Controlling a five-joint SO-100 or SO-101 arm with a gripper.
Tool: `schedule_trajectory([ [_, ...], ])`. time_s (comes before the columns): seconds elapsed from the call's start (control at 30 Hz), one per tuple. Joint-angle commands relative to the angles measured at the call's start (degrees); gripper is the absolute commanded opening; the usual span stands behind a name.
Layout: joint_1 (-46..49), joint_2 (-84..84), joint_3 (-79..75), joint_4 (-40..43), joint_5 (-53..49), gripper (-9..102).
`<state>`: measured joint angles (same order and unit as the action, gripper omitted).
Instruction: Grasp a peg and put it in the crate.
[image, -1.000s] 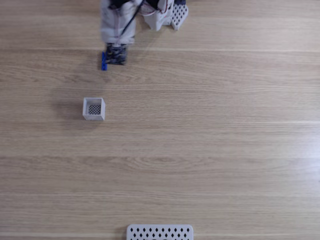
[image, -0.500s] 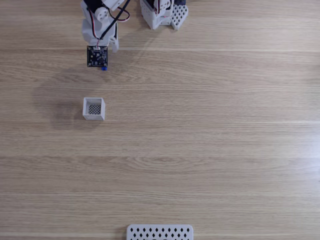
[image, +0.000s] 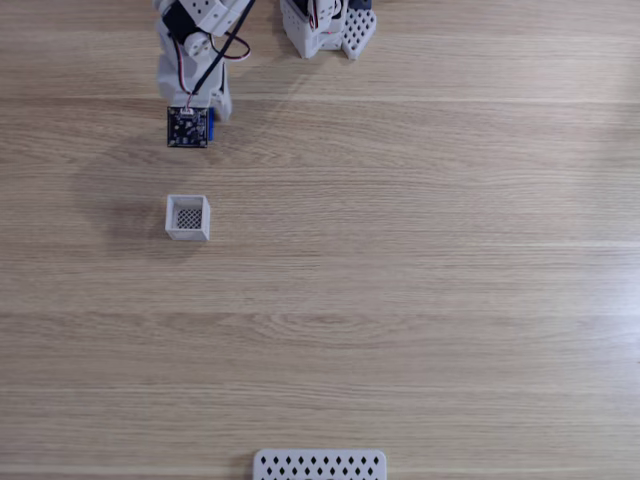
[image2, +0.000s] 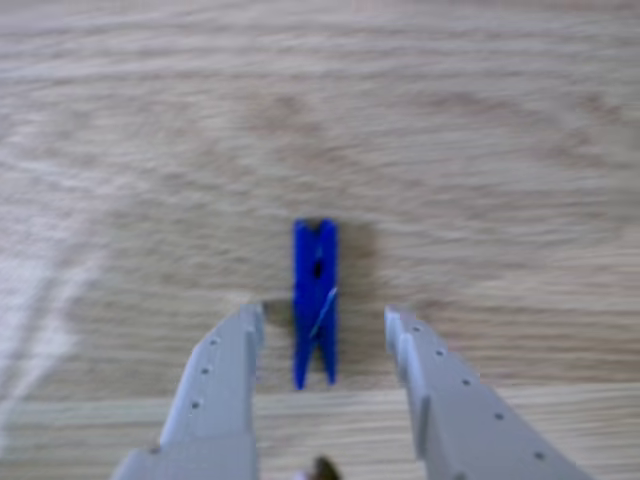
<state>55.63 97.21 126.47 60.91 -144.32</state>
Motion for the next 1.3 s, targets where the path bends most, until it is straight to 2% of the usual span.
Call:
schedule_trajectory([
  [0.0, 0.0, 0.3, -3.6, -1.6, -0.2, 20],
  [0.1, -0.4, 0.1, -3.5, -0.9, -0.2, 17],
  [0.27, -0.4, 0.4, -3.0, 0.0, -0.2, -3],
  [0.4, -0.4, 0.8, -2.5, -0.3, 0.5, 1],
  [0.53, -1.4, 4.6, -2.6, -3.6, 0.4, -1],
  [0.63, -4.1, 8.7, -1.4, -11.5, 1.1, -1],
  [0.73, -7.2, 10.9, 1.3, -23.5, 6.2, -1],
  [0.87, -13.1, 12.1, 5.3, -42.1, 18.7, -1],
  [1.0, -17.3, 11.9, 9.1, -56.4, 33.7, -1],
  [1.13, -20.5, 11.5, 11.2, -64.2, 43.7, -1],
  [1.27, -21.8, 11.2, 12.0, -65.7, 47.4, -1],
])
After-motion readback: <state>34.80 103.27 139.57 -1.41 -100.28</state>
